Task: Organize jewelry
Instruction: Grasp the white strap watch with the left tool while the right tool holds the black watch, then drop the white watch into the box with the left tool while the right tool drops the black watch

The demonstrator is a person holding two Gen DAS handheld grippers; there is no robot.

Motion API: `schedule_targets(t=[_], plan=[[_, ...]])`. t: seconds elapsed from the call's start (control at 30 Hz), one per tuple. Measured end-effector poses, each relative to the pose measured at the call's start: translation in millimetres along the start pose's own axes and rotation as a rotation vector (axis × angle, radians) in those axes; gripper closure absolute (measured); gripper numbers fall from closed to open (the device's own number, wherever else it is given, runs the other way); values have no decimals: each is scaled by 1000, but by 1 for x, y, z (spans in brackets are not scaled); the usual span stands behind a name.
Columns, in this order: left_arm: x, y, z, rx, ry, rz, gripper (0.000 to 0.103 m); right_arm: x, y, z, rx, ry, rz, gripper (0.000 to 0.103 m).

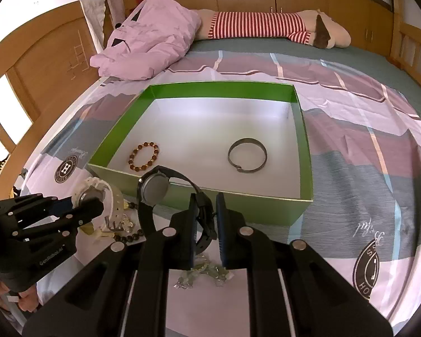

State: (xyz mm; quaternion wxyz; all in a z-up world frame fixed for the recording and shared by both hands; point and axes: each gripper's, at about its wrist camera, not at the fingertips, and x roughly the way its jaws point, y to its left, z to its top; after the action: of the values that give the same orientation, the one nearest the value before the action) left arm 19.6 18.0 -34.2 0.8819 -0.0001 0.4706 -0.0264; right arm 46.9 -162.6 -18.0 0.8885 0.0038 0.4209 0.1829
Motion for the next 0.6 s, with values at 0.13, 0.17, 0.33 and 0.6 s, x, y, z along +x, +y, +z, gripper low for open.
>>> schedule_targets(t=[0.13,0.17,0.33,0.6], plan=[[1,-1,-1,5,6,-1,82,-2,-1,1,9,-16,1,90],[1,-2,-1,7,7,-1,82,-3,-3,2,16,-24,1,90],[1,-4,-2,13,2,-2,82,-8,-6,4,32,-55,-8,90],[-13,7,15,-28,-40,-48,82,-14,-14,16,65,-97,-38,90]])
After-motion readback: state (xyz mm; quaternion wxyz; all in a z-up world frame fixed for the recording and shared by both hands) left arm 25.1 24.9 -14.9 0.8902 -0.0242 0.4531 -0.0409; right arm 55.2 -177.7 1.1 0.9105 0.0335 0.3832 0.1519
